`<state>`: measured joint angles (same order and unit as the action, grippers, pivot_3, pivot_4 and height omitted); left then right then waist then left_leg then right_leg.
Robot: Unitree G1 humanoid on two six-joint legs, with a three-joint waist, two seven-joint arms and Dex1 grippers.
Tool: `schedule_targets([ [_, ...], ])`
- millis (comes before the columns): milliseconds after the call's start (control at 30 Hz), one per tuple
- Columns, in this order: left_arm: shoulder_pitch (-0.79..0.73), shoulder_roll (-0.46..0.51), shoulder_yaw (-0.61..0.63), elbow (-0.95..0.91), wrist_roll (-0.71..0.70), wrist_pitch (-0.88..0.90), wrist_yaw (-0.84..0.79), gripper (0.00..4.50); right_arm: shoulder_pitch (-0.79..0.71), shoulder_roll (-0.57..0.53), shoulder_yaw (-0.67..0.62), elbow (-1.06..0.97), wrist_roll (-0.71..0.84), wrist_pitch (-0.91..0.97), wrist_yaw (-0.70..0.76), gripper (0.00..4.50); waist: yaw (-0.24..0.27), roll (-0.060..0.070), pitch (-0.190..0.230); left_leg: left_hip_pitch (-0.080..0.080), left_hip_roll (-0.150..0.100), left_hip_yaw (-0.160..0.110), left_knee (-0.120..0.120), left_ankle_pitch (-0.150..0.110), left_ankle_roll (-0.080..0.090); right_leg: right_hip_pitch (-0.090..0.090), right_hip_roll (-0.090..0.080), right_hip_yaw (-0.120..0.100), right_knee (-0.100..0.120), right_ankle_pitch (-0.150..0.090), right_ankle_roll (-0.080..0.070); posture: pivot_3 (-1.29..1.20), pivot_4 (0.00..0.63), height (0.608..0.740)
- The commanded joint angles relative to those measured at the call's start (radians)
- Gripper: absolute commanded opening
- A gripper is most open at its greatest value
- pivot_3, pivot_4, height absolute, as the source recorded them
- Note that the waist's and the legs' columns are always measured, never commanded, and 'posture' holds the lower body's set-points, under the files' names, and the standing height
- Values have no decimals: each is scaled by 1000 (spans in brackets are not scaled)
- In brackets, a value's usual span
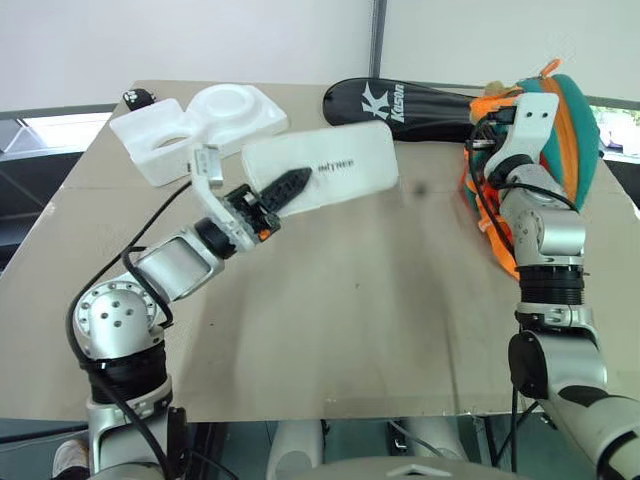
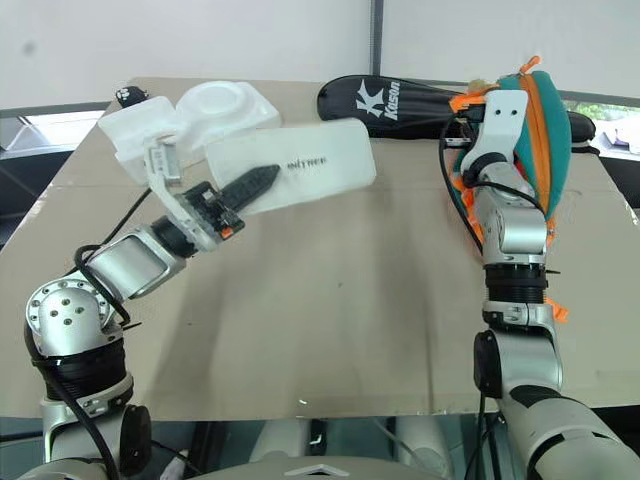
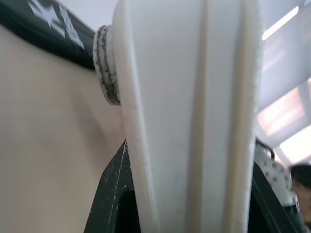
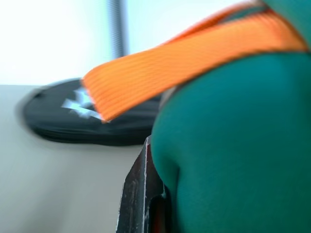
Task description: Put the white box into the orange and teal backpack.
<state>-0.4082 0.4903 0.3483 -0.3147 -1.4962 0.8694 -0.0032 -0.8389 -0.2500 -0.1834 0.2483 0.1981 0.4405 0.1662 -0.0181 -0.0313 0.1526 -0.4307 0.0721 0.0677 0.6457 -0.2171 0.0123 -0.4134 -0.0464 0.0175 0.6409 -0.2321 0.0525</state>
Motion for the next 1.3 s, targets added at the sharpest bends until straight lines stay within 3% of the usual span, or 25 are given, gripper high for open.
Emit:
schedule_targets([
  [33,-33,8,86,-14,86,-134,-20,897,-60,-9,33,-154,171,17,250,51,-2,1,1,0,0,0,0,0,0,0,0,0,0,0,0,0,150,740],
  [233,4,53,102,-15,288,-248,-134,897,-11,-80,78,-363,396,190,522,51,5,3,2,-2,1,2,-6,0,-1,-4,1,1,-2,0,0,0,150,740],
  [367,51,122,180,-12,225,-235,-303,897,43,-191,87,-483,553,337,673,51,12,2,3,-4,1,4,-8,1,-2,-4,0,1,-8,0,0,0,150,740],
  [600,143,362,317,29,174,-146,-682,897,101,-371,143,-478,537,341,842,51,11,1,4,-3,1,4,-8,0,0,-4,-1,-1,-9,0,0,0,150,740],
  [800,147,526,344,74,155,-55,-906,897,69,-388,147,-438,537,332,881,51,9,0,5,-1,1,4,-8,0,0,-4,-1,0,-7,-2,-3,0,150,740],
  [933,180,578,330,84,253,-79,-1039,897,53,-382,147,-421,534,328,891,51,7,0,5,-1,1,4,-7,0,0,-4,-1,0,-6,-2,-2,0,150,740],
  [1133,179,596,218,88,495,-259,-1198,897,33,-382,134,-406,562,365,902,51,10,0,5,-2,1,4,-8,0,-1,-5,-1,0,-6,-1,0,0,150,740],
  [1300,106,557,98,83,661,-397,-1179,897,22,-375,121,-426,610,402,897,51,13,0,5,-2,1,4,-8,0,-1,-5,-1,0,-5,0,-1,0,150,740],
])
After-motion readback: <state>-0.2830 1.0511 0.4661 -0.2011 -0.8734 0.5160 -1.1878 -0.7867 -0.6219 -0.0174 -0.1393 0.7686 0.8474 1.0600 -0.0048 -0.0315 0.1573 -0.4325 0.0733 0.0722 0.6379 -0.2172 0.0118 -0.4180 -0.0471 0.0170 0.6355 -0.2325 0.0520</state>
